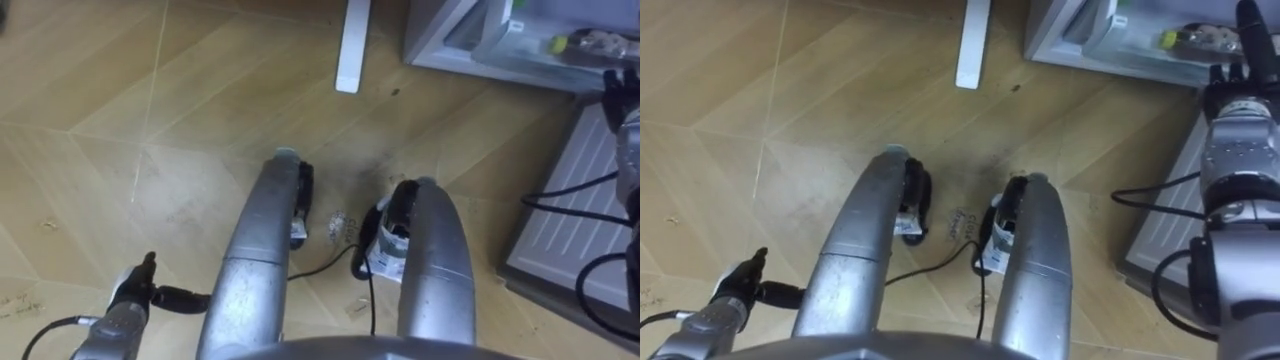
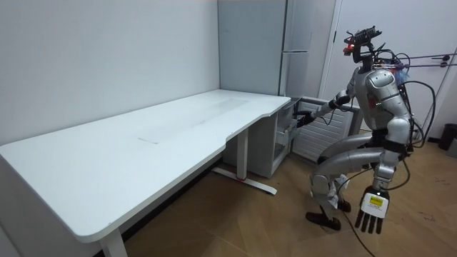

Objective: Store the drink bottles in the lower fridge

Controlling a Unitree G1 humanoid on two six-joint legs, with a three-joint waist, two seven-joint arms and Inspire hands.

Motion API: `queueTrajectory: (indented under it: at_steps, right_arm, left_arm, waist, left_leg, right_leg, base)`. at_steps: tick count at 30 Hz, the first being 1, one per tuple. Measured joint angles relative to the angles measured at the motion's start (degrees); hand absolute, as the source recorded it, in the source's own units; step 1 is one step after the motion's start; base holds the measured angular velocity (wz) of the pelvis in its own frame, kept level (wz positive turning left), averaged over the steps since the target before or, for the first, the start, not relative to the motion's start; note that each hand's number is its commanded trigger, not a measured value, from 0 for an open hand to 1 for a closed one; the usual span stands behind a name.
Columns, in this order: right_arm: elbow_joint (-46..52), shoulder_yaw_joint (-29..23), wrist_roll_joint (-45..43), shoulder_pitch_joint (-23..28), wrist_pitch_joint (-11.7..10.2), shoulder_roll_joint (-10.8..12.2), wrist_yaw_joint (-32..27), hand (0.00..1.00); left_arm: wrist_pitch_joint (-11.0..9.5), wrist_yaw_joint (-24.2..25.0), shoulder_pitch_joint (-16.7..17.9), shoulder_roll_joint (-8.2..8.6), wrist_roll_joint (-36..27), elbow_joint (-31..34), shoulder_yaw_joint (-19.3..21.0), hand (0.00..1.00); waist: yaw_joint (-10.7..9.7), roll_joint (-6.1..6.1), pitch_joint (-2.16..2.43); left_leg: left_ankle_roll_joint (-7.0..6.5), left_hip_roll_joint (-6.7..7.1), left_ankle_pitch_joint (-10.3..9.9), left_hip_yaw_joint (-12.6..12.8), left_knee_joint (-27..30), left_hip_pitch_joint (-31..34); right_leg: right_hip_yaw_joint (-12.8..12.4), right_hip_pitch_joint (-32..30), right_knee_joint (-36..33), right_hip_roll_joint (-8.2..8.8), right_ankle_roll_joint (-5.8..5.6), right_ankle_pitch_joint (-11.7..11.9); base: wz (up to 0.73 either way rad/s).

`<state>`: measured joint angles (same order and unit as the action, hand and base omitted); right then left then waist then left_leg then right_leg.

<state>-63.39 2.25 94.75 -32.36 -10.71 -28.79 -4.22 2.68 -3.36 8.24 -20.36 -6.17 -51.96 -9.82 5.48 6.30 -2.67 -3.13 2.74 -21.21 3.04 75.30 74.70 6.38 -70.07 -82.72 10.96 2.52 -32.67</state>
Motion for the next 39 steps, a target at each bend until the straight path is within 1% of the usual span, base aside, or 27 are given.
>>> queueTrajectory:
  at_steps: [2, 3, 5, 6, 8, 11, 16, 23, 27, 29, 32, 36, 39]
  right_arm:
    - [0.01, 0.34, -0.03, 0.00, -0.38, -0.18, -0.11, 0.00]
    - [0.00, 0.41, -0.03, 0.00, -0.53, -0.32, -0.14, 0.00]
    - [-0.01, 1.22, -0.07, 0.01, -1.01, -1.02, -0.73, 0.00]
    - [-0.01, 1.29, -0.07, 0.01, -1.00, -1.18, -0.73, 0.00]
    - [-0.02, 1.49, -0.56, 0.03, -1.00, -1.36, -0.73, 0.00]
    - [-0.02, 2.02, -0.55, 0.50, -0.93, -1.36, -0.73, 0.00]
    - [-0.01, 2.27, -0.56, 1.00, -1.09, -1.36, -0.73, 0.00]
    - [0.24, 2.77, -0.56, 0.99, -1.84, -1.44, -0.74, 0.00]
    - [0.94, 2.77, -0.55, 0.99, -2.03, -1.99, -0.93, 0.00]
    - [1.96, 2.81, -0.56, 0.99, -2.44, -2.36, -2.87, 0.00]
    - [2.66, 2.83, -0.57, 0.98, -2.45, -2.90, -4.50, 0.00]
    - [3.54, 3.05, -0.56, 0.99, -2.47, -2.97, -5.79, 0.00]
    - [4.21, 4.97, -0.58, 0.99, -2.42, -2.97, -6.48, 0.00]
  left_arm:
    - [0.00, 0.52, 0.64, -0.77, 0.05, 0.36, -0.03, 0.00]
    - [0.02, 0.56, 0.64, -0.93, 0.02, 0.36, -0.03, 0.00]
    - [0.26, 0.55, 1.01, -1.34, -0.04, 1.13, -0.02, 0.00]
    - [0.36, 0.55, 1.24, -1.40, -0.04, 1.39, -0.02, 0.00]
    - [0.46, 0.55, 1.77, -1.44, -0.38, 1.62, 0.00, 0.00]
    - [0.38, 0.54, 3.20, -1.73, -1.09, 1.74, 0.11, 0.00]
    - [0.17, 0.51, 4.18, -2.26, -1.14, 1.91, 0.11, 0.00]
    - [-0.21, 0.33, 4.27, -2.53, -1.19, 2.92, 0.11, 0.00]
    - [-0.25, 0.20, 4.70, -2.92, -1.15, 2.91, 0.16, 0.00]
    - [-0.51, 0.05, 4.97, -3.30, -1.07, 2.51, 0.16, 0.00]
    - [-0.66, -0.04, 4.99, -3.67, -1.07, 1.46, 0.16, 0.00]
    - [-0.65, -0.18, 5.48, -3.67, -0.89, 0.80, 0.14, 0.00]
    - [-0.60, -0.38, 6.22, -3.67, -0.90, 0.75, 0.09, 0.00]
  waist:
    - [0.32, 0.13, -0.08]
    - [0.55, 0.17, -0.10]
    - [1.54, 0.34, -0.19]
    - [1.63, 0.38, -0.21]
    - [1.77, 0.40, -0.22]
    - [2.02, 0.45, -0.25]
    - [2.30, 0.46, -0.26]
    - [2.99, 0.46, -0.27]
    - [3.31, 0.44, -0.26]
    - [4.01, 0.42, -0.25]
    - [4.78, 0.40, -0.26]
    - [5.29, 0.38, -0.27]
    - [5.49, 0.23, -0.36]
  left_leg:
    - [0.56, -0.01, 0.22, -0.85, 0.01, 0.56]
    - [0.71, 0.00, 0.26, -1.07, 0.01, 0.66]
    - [1.54, 0.00, 0.52, -1.48, -0.07, 0.59]
    - [1.63, 0.02, 0.56, -1.49, -0.14, 0.59]
    - [1.86, 0.00, 0.69, -1.55, -0.26, 0.59]
    - [2.30, -0.01, 0.32, -1.93, -0.09, 0.03]
    - [2.40, -0.03, 0.28, -2.23, -0.10, -0.24]
    - [2.49, -0.12, 0.32, -2.52, -0.12, 0.15]
    - [2.59, 0.02, 0.35, -2.77, -0.14, 0.63]
    - [2.77, 0.04, 0.25, -2.71, -0.17, 0.45]
    - [2.89, 0.15, 0.28, -2.53, -0.39, 0.10]
    - [3.16, 0.04, 0.22, -2.48, -0.68, -0.61]
    - [3.76, -0.05, 0.09, -3.25, -0.81, -1.52]
  right_leg:
    - [1.04, -0.10, 0.00, 0.16, 0.81, -0.17]
    - [1.27, -0.10, 0.00, 0.18, 1.00, -0.21]
    - [1.79, 0.09, -0.04, 0.27, 1.61, -0.35]
    - [1.87, 0.09, -0.07, 0.36, 1.72, -0.40]
    - [2.50, 0.28, -0.09, 0.87, 2.28, -0.63]
    - [3.71, 1.35, -0.08, 1.56, 3.26, -1.09]
    - [4.36, 1.92, -0.08, 1.88, 3.69, -1.40]
    - [4.59, 1.59, -0.10, 2.01, 3.75, -1.43]
    - [4.64, 1.11, -0.11, 2.09, 3.75, -1.43]
    - [4.61, 1.18, -0.11, 2.14, 3.76, -1.43]
    - [4.63, 1.43, -0.11, 2.25, 3.96, -1.56]
    - [4.66, 2.03, -0.03, 2.24, 4.24, -1.79]
    - [5.09, 3.18, 0.27, 1.91, 4.59, -1.96]
  base:
    - [0.10]
    - [0.07]
    - [0.07]
    - [0.11]
    - [0.07]
    - [0.05]
    - [0.04]
    - [0.00]
    - [0.00]
    - [0.00]
    - [0.02]
    - [0.00]
    - [0.00]
